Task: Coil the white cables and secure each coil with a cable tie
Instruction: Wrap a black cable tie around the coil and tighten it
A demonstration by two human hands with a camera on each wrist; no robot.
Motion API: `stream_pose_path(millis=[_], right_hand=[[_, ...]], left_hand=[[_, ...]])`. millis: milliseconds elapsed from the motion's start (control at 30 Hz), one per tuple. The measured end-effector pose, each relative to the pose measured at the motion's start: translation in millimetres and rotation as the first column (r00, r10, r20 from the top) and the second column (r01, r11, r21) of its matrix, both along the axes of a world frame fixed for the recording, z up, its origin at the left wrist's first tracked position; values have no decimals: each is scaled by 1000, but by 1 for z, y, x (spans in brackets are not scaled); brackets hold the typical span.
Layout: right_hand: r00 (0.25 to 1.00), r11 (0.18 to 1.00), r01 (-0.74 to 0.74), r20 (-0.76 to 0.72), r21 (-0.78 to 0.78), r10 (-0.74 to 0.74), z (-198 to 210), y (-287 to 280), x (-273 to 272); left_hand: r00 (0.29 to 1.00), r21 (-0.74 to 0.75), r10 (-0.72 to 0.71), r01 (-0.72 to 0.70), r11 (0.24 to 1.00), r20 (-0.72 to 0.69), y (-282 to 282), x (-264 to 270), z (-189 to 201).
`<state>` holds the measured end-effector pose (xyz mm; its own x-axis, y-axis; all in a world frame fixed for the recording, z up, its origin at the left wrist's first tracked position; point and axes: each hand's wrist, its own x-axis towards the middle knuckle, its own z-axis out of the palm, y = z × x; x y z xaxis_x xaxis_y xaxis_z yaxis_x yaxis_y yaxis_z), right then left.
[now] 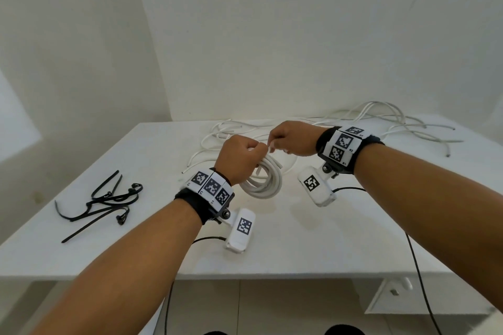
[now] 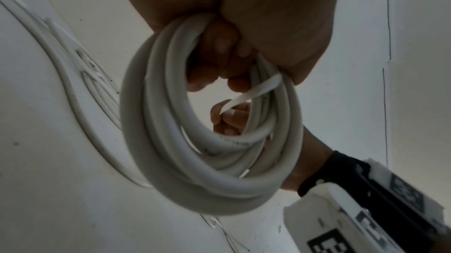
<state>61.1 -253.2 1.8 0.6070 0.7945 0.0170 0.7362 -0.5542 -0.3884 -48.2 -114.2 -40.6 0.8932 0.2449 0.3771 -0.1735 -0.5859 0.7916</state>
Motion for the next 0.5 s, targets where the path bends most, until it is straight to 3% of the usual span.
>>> stream_pose_path(millis=[100, 200, 367, 433, 500], right_hand=[[982, 997, -72, -176, -30, 65, -2, -7, -7], [965, 992, -120, -241, -38, 107, -2, -12, -10], [969, 983, -151, -213, -108, 125, -2, -14, -14], [970, 991, -126, -216, -55, 111, -4, -13, -16], [992, 994, -97, -75, 54, 101, -7, -11, -15]], left_hand=[[1000, 11, 4, -4, 1000, 6, -5, 1, -2], [1000, -17, 3, -3, 1000, 4, -6, 1, -9], [993, -64, -57, 51, 997, -102, -8, 0, -18], [989, -108, -42, 27, 994, -139, -6, 2, -19], [983, -208, 27, -65, 976, -182, -2, 6, -20]])
